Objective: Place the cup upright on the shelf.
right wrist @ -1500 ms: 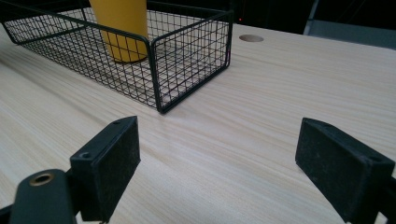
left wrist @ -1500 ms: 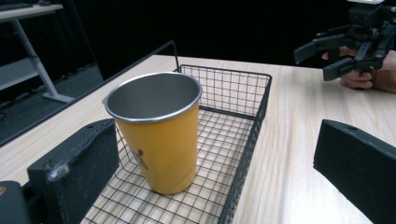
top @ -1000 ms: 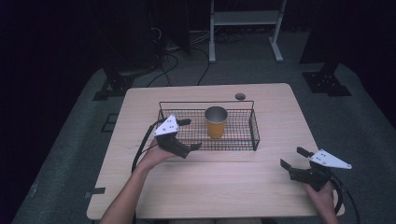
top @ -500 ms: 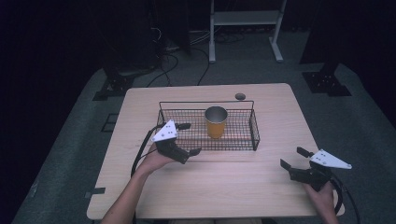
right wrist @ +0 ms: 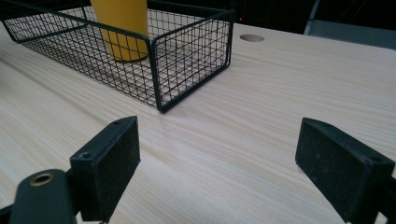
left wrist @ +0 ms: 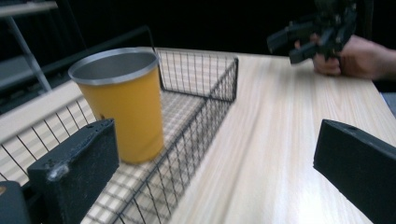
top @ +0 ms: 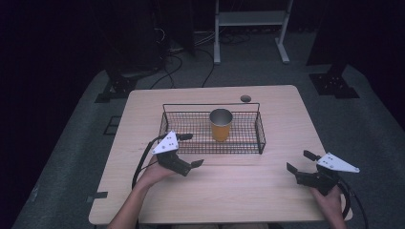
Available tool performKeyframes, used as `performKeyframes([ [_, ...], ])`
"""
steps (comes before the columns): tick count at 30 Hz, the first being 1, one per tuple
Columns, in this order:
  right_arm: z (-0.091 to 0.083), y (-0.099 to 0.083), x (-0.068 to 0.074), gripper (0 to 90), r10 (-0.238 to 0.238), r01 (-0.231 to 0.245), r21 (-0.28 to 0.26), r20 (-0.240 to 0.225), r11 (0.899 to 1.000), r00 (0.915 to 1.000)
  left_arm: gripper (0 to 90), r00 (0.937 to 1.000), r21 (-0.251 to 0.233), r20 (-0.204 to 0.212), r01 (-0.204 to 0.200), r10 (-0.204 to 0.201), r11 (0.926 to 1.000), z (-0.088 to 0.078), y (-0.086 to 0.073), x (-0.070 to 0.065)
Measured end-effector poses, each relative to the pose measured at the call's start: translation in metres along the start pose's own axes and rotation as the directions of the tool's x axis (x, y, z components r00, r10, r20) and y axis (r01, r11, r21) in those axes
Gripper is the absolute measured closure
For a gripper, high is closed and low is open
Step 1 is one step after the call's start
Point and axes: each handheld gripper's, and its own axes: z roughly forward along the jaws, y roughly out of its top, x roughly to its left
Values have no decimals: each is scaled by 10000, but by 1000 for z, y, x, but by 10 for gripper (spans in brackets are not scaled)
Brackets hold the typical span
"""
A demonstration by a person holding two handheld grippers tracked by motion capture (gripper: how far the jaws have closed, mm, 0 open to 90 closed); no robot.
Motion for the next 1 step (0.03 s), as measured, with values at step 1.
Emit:
performKeyframes([
  [1, 0, 0, 0, 128, 0, 0, 0, 0, 10000, 10000, 0, 10000, 0, 0, 0, 0, 10000, 0, 0, 0],
])
